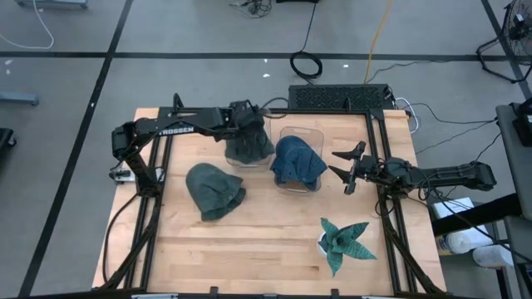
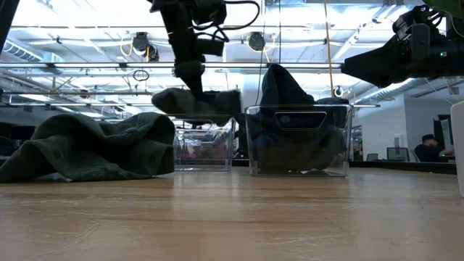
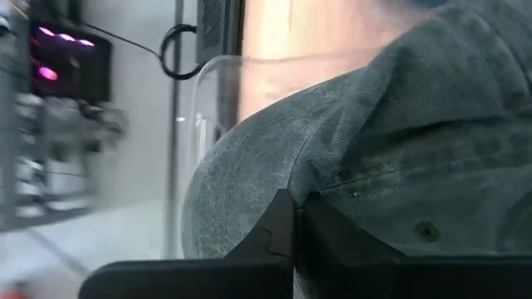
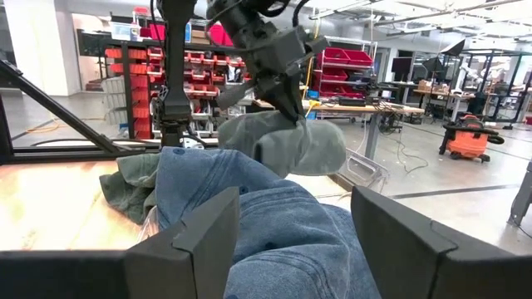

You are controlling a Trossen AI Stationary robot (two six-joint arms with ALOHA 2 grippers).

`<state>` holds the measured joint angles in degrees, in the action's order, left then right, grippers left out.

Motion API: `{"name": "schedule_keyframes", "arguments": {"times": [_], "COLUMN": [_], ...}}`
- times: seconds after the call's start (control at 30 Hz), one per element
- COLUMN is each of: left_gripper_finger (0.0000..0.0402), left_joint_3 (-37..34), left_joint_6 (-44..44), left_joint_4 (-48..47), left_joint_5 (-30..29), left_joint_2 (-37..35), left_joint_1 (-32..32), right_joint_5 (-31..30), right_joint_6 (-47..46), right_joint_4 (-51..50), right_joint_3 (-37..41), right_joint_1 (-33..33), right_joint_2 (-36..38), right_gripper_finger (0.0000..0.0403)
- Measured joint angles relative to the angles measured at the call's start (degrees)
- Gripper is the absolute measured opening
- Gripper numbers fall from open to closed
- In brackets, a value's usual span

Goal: Pick & Place hat
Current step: Put the top black cap into the left transparent bin

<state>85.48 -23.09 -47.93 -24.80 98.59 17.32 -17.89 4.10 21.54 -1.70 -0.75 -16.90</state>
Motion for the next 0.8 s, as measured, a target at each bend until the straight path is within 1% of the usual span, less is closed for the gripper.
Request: {"name": "schedule_keyframes", "arguments": {"times": [0.1,0.23,0.4,0.6,0.73,0.8], "left_gripper_finger": [0.0007,0.0007,0.0007,0.0007,0.0007,0.0007], "left_joint_3": [-1.04,-2.09,-5.33,-11.64,-14.64,-15.68], "left_joint_6": [-4.09,-6.55,-11.94,-16.24,-16.23,-16.29], "left_joint_4": [1.14,1.77,8.84,18.14,20.17,21.09], "left_joint_5": [-1.34,-2.72,-3.23,-0.39,2.4,2.24], "left_joint_2": [0.0,0.02,0.0,0.0,0.01,0.49], "left_joint_1": [-0.22,-0.24,0.05,0.03,0.77,0.77], "right_joint_5": [0.0,0.0,0.0,0.0,0.0,0.0], "right_joint_6": [0.0,0.0,0.0,0.0,0.0,0.0], "right_joint_4": [0.0,0.0,0.02,0.01,0.0,0.01], "right_joint_3": [-0.02,-0.02,-0.02,-0.02,0.01,0.0], "right_joint_1": [0.0,0.0,0.0,0.0,0.02,0.01], "right_joint_2": [-0.01,-0.01,-0.01,0.0,0.01,0.01], "right_gripper_finger": [0.0222,0.0222,0.0222,0.0222,0.0222,0.0222]}}
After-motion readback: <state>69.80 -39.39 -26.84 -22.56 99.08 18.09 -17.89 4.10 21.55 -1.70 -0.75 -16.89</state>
